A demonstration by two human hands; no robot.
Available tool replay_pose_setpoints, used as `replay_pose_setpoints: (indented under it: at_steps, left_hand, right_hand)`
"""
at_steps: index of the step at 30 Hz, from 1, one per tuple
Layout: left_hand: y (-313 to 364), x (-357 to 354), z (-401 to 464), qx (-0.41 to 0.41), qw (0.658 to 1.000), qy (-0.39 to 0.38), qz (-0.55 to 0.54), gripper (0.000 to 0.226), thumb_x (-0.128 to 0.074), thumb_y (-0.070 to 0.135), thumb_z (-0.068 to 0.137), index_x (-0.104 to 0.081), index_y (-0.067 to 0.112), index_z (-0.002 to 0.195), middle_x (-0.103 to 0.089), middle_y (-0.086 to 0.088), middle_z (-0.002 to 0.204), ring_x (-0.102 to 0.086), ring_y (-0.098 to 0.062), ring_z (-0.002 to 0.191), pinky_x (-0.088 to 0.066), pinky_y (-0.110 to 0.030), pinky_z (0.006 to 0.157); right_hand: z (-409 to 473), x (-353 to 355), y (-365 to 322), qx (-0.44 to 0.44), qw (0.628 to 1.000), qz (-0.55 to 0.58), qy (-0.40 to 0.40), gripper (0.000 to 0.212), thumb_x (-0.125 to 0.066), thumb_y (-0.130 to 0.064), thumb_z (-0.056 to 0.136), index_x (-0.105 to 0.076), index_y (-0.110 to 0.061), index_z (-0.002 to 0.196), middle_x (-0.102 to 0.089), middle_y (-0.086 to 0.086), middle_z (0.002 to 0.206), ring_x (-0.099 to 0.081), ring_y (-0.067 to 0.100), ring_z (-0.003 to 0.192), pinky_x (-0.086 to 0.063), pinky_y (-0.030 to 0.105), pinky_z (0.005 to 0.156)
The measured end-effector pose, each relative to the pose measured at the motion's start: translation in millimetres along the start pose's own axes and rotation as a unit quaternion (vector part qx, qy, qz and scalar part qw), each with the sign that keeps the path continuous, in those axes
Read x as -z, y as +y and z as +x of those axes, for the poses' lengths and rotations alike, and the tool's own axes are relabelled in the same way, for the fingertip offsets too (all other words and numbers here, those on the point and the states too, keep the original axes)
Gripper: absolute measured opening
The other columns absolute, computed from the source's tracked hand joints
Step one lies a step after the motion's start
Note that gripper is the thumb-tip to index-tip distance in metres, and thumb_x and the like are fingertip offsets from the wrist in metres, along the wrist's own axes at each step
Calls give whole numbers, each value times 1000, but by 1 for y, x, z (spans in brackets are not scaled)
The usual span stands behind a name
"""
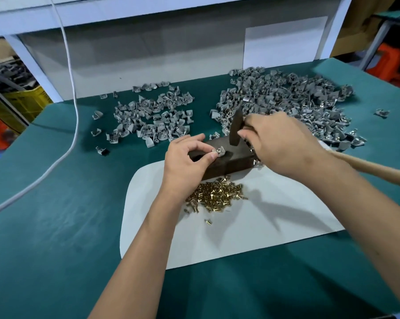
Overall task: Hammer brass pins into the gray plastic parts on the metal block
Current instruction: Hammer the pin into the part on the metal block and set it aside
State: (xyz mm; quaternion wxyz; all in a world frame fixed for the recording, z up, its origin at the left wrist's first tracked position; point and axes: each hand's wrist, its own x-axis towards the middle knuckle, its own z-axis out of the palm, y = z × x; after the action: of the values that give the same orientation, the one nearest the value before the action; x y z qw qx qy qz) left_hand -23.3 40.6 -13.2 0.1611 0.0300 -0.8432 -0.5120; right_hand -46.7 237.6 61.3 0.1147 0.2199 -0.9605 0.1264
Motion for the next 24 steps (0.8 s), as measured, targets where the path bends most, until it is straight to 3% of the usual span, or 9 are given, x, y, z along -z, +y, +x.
replay_pose_setpoints:
  at_steps: [3,10,14,18,21,24]
  left_hand:
    - [1,2,0,12,1000,-3,-1,10,-81,17,86,-81,26,87,-67,7,132,-43,-13,140,-29,-43,121]
    - [4,2,-1,28,999,-17,-32,14,-77,13,89,-81,26,85,-64,7,136,-38,-13,144,-24,-43,123]
    - [4,3,-2,36,998,-19,-42,11,-77,14,89,-81,23,84,-64,8,135,-38,-13,144,-24,-44,123]
    - [5,3,-3,38,998,-16,-47,11,-77,13,88,-81,22,83,-64,7,135,-38,-12,144,-24,-44,123]
    - [6,3,-3,34,998,-14,-53,12,-77,11,88,-81,21,84,-65,3,135,-39,-14,144,-24,-45,123]
    - [3,3,-2,18,998,-17,-52,9,-76,11,89,-81,18,85,-65,2,135,-43,-17,142,-27,-48,122]
  right_hand:
    - [-9,0,29,-55,998,21,7,23,-54,-42,102,-63,-21,100,-65,7,79,-60,33,72,-49,39,65]
    - [-30,-3,66,-171,983,-28,-61,26,-79,-29,81,-61,-21,64,-63,-2,63,-61,29,66,-46,33,58]
    - [-31,-5,61,-201,973,-64,-93,19,-74,-34,85,-71,-22,71,-68,7,74,-64,34,74,-55,37,66]
    - [-19,-10,35,-102,994,-17,28,13,-72,-36,91,-71,-24,87,-68,3,91,-59,29,92,-53,38,85]
    - [-12,-23,1,21,998,61,-12,23,-68,-46,91,-66,-35,112,-59,-10,104,-44,16,105,-43,40,97]
    - [-7,-39,-8,78,993,84,-15,26,-66,-44,93,-69,-35,117,-59,-10,108,-40,15,109,-40,47,98]
